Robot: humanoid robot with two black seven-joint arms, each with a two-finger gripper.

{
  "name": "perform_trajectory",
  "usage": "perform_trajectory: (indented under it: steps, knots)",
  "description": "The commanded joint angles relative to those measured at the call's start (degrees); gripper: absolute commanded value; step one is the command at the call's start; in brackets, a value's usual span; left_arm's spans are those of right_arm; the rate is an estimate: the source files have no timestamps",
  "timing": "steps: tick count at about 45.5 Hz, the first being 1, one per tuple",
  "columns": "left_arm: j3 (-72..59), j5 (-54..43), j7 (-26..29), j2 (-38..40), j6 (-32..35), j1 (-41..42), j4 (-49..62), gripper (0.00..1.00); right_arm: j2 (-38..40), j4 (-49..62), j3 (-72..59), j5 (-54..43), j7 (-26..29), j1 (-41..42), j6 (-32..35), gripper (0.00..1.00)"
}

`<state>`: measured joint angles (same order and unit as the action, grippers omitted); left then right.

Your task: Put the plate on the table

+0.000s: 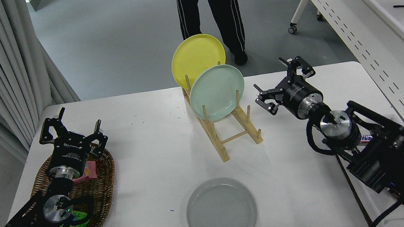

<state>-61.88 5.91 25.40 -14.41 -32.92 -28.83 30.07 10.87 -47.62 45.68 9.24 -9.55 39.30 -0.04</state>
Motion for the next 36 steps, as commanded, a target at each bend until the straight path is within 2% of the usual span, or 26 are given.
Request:
perform_trajectory:
  steps: [1, 10, 36]
  knots:
    - [0.01, -0.02, 0.00, 0.00, -0.04, 0.00, -0.01, 1.00, -0.15, 2.80, 3.71, -12.40, -4.60, -4.85, 5.92, 1.00]
    - [0.01, -0.02, 0.00, 0.00, -0.04, 0.00, -0.01, 1.00, -0.15, 4.03, 4.06, -12.76, -5.57, -6.96, 8.74, 1.00]
    - [0.01, -0.02, 0.00, 0.00, -0.04, 0.00, -0.01, 1.00, -0.33, 4.29, 3.10, -12.06, -5.57, -8.36, 8.47, 1.00]
